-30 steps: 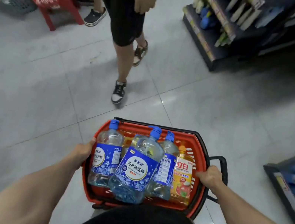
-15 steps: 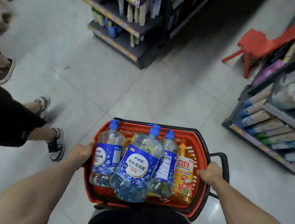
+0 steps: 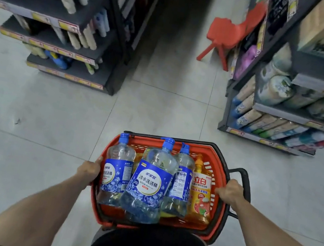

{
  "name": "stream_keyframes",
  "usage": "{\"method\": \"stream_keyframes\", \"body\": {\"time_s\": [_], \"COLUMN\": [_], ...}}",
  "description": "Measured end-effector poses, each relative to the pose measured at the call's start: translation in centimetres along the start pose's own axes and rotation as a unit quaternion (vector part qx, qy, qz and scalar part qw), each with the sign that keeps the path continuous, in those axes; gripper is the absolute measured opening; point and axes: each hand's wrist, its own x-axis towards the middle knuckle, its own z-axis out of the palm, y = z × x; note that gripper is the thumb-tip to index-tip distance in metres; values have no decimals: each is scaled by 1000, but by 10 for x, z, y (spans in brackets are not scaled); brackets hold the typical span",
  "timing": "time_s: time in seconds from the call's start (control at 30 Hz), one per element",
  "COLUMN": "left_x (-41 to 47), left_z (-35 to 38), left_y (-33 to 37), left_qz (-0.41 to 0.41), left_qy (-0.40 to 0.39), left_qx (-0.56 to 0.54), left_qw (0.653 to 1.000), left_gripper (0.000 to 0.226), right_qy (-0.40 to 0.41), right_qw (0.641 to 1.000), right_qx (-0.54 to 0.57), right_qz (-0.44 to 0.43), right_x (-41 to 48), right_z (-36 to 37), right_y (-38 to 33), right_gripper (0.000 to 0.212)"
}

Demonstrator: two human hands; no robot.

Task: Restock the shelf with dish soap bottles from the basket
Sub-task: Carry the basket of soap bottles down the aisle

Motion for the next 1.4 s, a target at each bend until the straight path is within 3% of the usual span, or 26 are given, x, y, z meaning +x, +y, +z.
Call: {"method": "stream_keyframes", "body": {"time_s": [0.43,0.7,0.93,1.27,1.4], "left_x": [76,121,164,241,263], "left_z": [-42,-42,-55,-97,-118], "left_y": [199,319,439,622,696], "left_qz": [47,35,12,37,48], "left_qy": [-2,-2,-17,-23,-18], "left_qx": [131,118,87,67,88], "left_qw": [990,992,996,997,995], "left_gripper": [75,75,75,72,72], "right_qy": [3,-9,-26,-3,12], "right_qw": [997,997,998,998,997], "right_qx": [59,69,49,68,72], "right_qz": [52,27,19,15,27], "right_x": [63,162,236,322,348], "right_z": [-60,-123,-206,-289,-326], "right_y": [-111,-192,-290,-429,-487], "right_gripper": [26,37,18,28,21]}}
